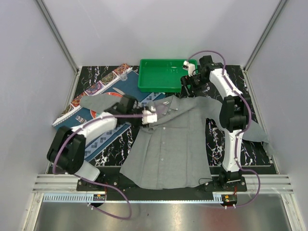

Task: Pin the brooch onto the clothing
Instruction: Pin the brooch onto the flattened clothing, then smooth out the clothing with brooches at the center of the board.

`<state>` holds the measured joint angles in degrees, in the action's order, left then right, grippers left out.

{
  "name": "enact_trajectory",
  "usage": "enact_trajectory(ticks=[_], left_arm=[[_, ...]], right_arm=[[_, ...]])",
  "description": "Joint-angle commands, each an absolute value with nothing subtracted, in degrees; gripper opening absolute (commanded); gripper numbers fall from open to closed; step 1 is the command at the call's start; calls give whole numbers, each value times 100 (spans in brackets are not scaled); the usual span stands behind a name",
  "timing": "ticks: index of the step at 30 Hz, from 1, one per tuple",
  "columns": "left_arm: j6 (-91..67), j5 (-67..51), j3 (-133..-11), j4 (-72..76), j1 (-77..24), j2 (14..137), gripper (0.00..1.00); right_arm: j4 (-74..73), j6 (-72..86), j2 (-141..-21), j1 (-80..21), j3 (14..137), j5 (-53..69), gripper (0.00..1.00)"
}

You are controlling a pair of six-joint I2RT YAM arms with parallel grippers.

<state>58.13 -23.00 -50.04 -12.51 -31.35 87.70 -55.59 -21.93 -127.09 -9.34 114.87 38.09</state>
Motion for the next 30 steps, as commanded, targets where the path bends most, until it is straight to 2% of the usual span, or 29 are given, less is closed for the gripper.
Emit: enact_trajectory(ticks=[1, 6, 9, 12, 17, 20, 26, 30], left_arm=[[5573, -3856, -6466, -2816, -1929, 8506, 58], [5580, -3385, -7740, -3400, -1459, 9393, 61], [5319, -3173, -8462, -3428, -1415, 10193, 60], [5326, -3374, -9315, -3795, -1433, 10967, 61], [5441, -3910, -10360, -4508, -1494, 11803, 63], [5275, -4297, -10617, -5018, -1512, 12155, 64], [4378, -4509, -10897, -4948, -1661, 12638, 65], [4122, -4017, -11223, -5001, -1836, 12902, 64]], right_arm=[[-5801, -2873, -12884, -905, 11918, 3112, 90], [-5713, -3129, -12946, -835, 11909, 2682, 86], [-5573, -3304, -13016, -835, 11918, 2584, 80], [-5581, -3445, -13174, -844, 12014, 2672, 76], [-5590, -3612, -13368, -844, 12041, 2681, 74], [-5590, -3612, -13517, -844, 12129, 2733, 73], [-5651, -3446, -13798, -844, 12278, 2839, 67], [-5730, -3401, -13983, -844, 12392, 2961, 64]])
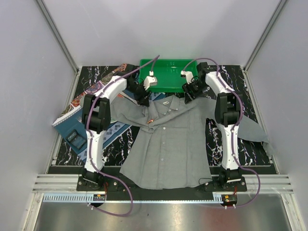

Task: Pin the brooch onto the clothing
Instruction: Smooth out the clothing with brooches at the center of the board.

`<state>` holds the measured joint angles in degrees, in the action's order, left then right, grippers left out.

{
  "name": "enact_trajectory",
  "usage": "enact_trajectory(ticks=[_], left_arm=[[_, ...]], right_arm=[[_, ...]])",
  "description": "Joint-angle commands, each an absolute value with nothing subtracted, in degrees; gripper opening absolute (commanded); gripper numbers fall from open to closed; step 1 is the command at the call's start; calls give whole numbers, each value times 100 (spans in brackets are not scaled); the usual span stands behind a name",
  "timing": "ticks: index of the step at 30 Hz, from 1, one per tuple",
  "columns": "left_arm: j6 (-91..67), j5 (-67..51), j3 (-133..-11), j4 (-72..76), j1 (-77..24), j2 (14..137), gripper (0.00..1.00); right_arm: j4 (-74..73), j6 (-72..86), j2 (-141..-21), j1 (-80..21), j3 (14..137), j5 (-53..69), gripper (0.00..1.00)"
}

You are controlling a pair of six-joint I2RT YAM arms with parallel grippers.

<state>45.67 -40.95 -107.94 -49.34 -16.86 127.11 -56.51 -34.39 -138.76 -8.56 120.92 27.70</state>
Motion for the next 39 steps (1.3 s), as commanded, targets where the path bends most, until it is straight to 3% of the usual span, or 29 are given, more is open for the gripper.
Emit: enact_trajectory(ticks=[1, 6, 11, 14, 16, 28, 37, 39], left_arm=[[4122, -3877, -11267, -5001, -1872, 12972, 64], [4333, -3814, -11426, -5212, -1951, 13069, 61], [4474, -3859, -11689, -5520, -1978, 13210, 24], [4509, -3850, -11655, -5625, -1925, 13149, 0], [4526, -4015, -11506, -5634, -1864, 12982, 0], [5280, -4604, -10328, -4896, -1486, 11471, 0], [7740, -3825, -10451, -7538, -1327, 11689, 0], [7735, -3378, -10145, -7402, -1318, 11655, 0]], right_arm=[[-5739, -3401, -14001, -844, 12410, 2979, 62], [-5923, -3603, -13984, -844, 12480, 3321, 54], [-6284, -3797, -14010, -844, 12586, 3507, 40], [-6372, -3919, -13940, -844, 12542, 3559, 12], [-6442, -3946, -13869, -844, 12533, 3595, 0], [-4932, -3455, -12578, -730, 11716, 3972, 0], [-5053, -3612, -12481, -721, 11549, 3946, 0], [-5036, -3665, -12375, -721, 11313, 3911, 0]])
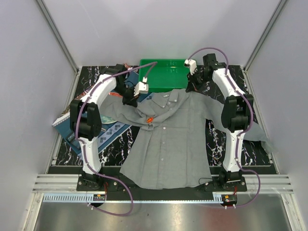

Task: Pin the brooch onto the clothing
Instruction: Smooth out the clothing with brooches at the center of the board.

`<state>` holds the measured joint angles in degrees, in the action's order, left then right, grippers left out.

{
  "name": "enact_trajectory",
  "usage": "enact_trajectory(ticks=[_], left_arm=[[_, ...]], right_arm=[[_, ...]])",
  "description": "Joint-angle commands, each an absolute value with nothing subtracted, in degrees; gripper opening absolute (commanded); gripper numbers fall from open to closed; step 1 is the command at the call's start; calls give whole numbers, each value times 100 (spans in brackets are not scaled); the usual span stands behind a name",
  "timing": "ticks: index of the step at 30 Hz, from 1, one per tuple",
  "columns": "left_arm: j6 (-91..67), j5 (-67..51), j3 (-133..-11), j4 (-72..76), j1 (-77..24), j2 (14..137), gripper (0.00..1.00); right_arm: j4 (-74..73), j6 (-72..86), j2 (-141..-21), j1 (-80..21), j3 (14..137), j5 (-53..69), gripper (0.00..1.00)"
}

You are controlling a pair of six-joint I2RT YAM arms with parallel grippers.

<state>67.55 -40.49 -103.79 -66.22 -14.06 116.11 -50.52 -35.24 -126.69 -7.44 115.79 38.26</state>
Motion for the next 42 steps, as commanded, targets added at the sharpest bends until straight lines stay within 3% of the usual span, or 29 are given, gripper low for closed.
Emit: enact_trajectory(ticks=[1, 12, 19, 23, 29, 30, 31, 32, 33, 37, 39, 42], left_arm=[[7526, -3288, -10047, -7061, -1284, 11628, 0], [5751, -4192, -10881, -5890, -1230, 11883, 0], [4115, -4596, -9801, -2563, -959, 10732, 0], [3683, -4379, -9466, -1662, -914, 10564, 0], [3515, -3053, -9956, -1151, -1107, 11266, 0], [3542, -2911, -10036, -1169, -1142, 11398, 3], [3577, -2753, -10115, -1230, -1221, 11608, 20], [3612, -2299, -10403, -1378, -1265, 11767, 46], [3508, -1989, -10598, -1510, -1300, 11908, 56], [2357, -2519, -11601, -2722, -678, 12288, 63], [2590, -3058, -11427, -2882, -388, 12069, 71], [3241, -2910, -10961, -3409, -212, 11664, 73]], right_arm=[[-5027, -3717, -12331, -721, 11225, 3894, 0], [-4607, -3595, -12050, -729, 11197, 3990, 0], [-3201, -3060, -11383, -642, 10636, 3964, 0], [-2365, -3049, -11276, -615, 10178, 3727, 0], [-2382, -3111, -12058, -624, 10712, 2743, 0], [-2486, -3137, -12172, -633, 10810, 2664, 8], [-2566, -3164, -12277, -633, 10932, 2559, 26], [-2662, -3199, -12478, -650, 11160, 2523, 75], [-2933, -3243, -12576, -668, 11293, 2418, 81], [-3734, -3243, -12649, -624, 11856, 2337, 85], [-4173, -3453, -12525, -607, 11848, 2521, 85], [-4929, -3603, -12323, -624, 11856, 2881, 85]])
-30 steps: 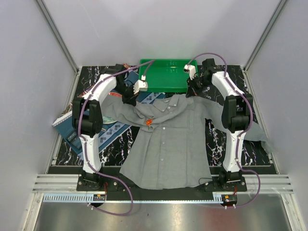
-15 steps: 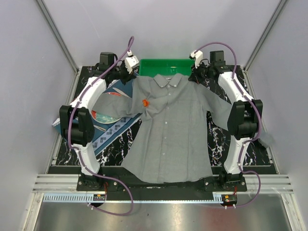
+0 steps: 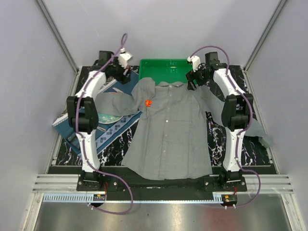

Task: Pin the brooch onto the clothing
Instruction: Smooth out the clothing with brooches at the center of the board.

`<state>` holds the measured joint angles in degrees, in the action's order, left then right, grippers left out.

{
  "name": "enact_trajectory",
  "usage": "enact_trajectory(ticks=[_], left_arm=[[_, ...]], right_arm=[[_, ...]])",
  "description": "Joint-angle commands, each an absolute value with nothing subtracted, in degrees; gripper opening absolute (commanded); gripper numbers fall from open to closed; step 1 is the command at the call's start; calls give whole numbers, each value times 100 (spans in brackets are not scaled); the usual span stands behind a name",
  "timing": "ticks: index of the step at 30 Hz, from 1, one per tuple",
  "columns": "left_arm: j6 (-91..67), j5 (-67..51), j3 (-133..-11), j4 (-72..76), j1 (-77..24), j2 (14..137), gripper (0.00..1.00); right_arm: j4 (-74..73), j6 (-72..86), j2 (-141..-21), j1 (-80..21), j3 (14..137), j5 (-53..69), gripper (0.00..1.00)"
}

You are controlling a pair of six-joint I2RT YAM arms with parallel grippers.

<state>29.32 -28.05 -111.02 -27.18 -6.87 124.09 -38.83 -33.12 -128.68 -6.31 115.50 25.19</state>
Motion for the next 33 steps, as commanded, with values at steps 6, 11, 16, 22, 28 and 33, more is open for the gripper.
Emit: enact_trajectory(ticks=[6, 11, 16, 22, 28, 33], left_arm=[[3612, -2506, -10898, -4780, 578, 11794, 75], [3516, -2066, -10758, -5045, 1221, 11856, 75], [3577, -1828, -10916, -5229, 1608, 12181, 74], [3998, -1891, -11292, -5483, 1969, 12524, 69], [3692, -1398, -11346, -5010, 2004, 12876, 73], [3296, -1757, -11874, -5220, 2162, 13262, 74]], right_arm=[[-5976, -3831, -12191, -896, 11629, 3437, 84], [-5863, -3788, -11980, -1265, 11136, 3445, 84], [-5792, -3744, -11971, -1520, 10829, 3410, 84], [-5783, -3586, -12006, -1600, 10767, 3472, 84], [-5739, -3568, -11971, -1600, 10714, 3489, 84], [-5757, -3560, -11927, -1600, 10723, 3480, 84]])
